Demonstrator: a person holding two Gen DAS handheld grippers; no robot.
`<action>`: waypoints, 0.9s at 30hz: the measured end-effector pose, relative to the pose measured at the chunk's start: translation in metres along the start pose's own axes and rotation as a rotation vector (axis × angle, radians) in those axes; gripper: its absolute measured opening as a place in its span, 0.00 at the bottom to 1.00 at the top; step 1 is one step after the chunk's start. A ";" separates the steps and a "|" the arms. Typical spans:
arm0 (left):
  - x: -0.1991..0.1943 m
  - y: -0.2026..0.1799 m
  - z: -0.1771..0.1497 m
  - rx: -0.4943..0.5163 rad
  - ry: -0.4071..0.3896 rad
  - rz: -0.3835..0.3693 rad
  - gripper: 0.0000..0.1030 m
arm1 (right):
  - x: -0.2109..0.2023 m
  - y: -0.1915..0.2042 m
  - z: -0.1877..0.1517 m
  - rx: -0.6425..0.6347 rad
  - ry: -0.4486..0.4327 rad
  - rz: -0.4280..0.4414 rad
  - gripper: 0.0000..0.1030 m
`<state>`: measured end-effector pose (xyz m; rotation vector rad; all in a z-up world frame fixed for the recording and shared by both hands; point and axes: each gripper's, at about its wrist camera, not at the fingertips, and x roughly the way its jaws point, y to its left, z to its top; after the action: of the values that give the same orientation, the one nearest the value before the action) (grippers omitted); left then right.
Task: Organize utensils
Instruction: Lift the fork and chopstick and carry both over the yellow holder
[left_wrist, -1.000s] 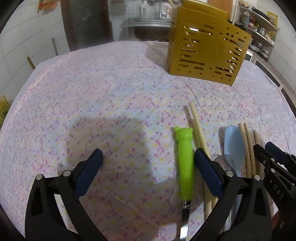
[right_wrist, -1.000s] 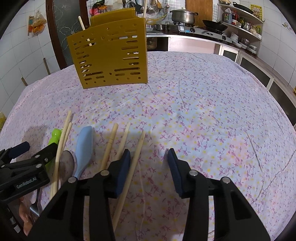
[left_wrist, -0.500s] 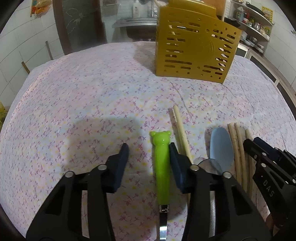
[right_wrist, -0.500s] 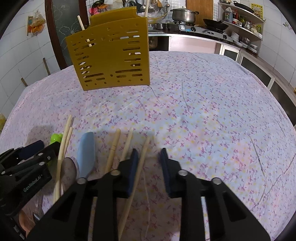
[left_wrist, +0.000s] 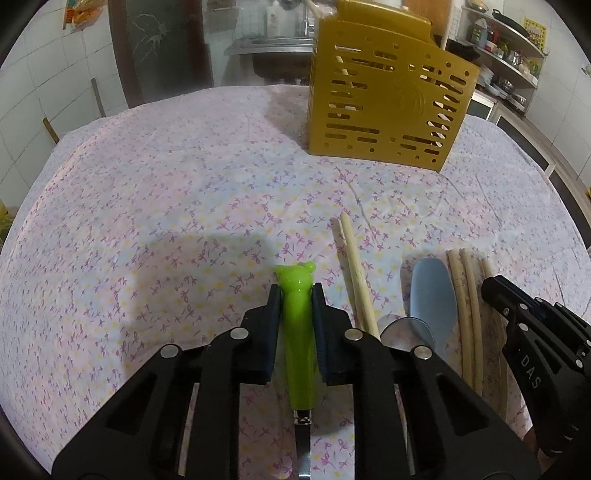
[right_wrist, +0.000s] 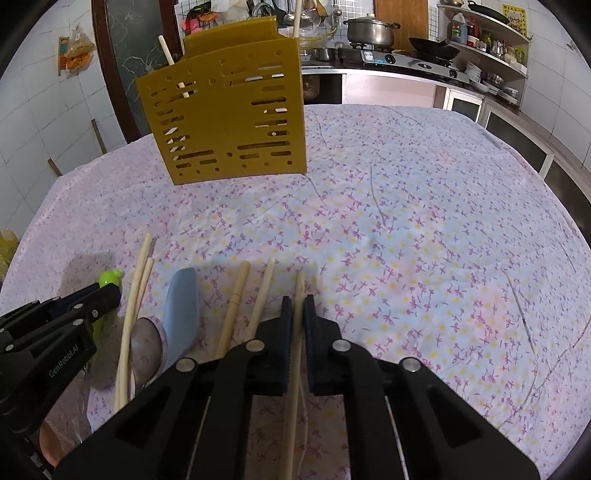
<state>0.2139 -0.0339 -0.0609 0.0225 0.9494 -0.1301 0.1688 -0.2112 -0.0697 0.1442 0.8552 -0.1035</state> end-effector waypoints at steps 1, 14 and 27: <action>-0.001 0.001 0.000 -0.002 -0.006 0.001 0.15 | -0.002 -0.001 0.000 0.002 -0.006 0.003 0.06; -0.058 0.012 0.003 -0.044 -0.172 0.016 0.15 | -0.051 -0.016 0.013 0.035 -0.189 0.033 0.06; -0.108 0.022 -0.007 -0.056 -0.316 0.038 0.15 | -0.096 -0.017 0.017 0.004 -0.354 0.095 0.06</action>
<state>0.1490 -0.0008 0.0220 -0.0312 0.6364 -0.0688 0.1161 -0.2280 0.0122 0.1646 0.4940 -0.0399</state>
